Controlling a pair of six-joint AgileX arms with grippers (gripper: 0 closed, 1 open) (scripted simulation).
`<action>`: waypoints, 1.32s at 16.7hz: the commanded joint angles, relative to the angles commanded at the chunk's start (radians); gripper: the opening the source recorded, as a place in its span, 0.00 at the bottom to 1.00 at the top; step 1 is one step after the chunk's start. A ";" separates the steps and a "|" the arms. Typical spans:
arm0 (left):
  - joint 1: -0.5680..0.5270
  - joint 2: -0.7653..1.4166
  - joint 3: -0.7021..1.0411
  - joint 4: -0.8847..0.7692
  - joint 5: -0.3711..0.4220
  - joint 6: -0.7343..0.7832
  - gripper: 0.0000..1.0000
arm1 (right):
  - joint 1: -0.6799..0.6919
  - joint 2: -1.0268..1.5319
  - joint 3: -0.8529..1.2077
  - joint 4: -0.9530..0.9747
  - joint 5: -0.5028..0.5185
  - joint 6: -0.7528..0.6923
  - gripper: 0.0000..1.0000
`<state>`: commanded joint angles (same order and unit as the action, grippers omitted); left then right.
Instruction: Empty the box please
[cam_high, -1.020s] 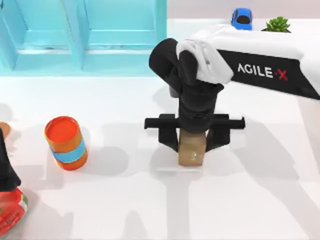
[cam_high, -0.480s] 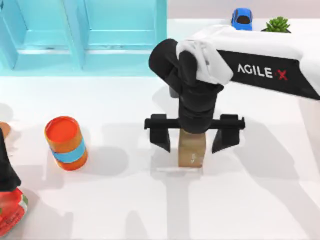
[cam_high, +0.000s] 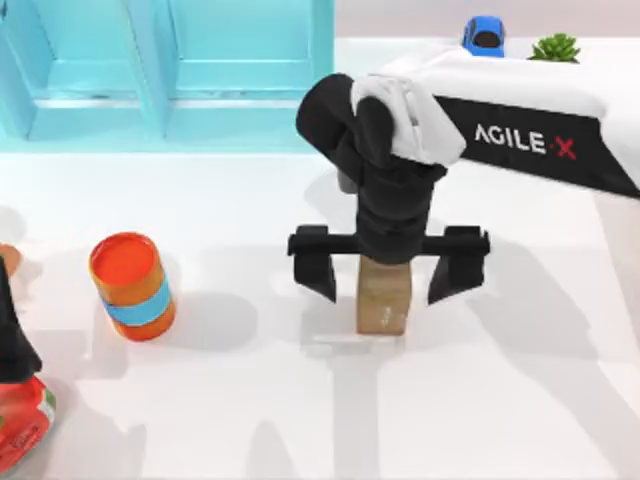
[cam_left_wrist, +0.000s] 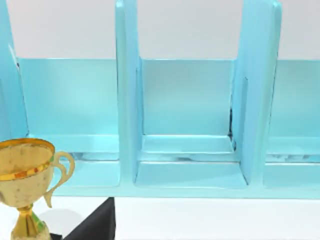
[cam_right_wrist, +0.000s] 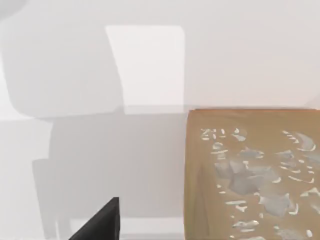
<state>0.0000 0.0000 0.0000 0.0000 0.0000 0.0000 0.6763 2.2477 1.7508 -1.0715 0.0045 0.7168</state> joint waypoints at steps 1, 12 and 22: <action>0.000 0.000 0.000 0.000 0.000 0.000 1.00 | 0.001 -0.003 0.023 -0.024 0.000 0.000 1.00; 0.000 0.000 0.000 0.000 0.000 0.000 1.00 | -0.001 -0.041 0.226 -0.271 0.000 -0.003 1.00; 0.000 0.000 0.000 0.000 0.000 0.000 1.00 | -0.370 -0.087 0.205 -0.303 -0.002 -0.372 1.00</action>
<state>0.0000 0.0000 0.0000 0.0000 0.0000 0.0000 0.3062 2.1605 1.9557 -1.3744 0.0024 0.3445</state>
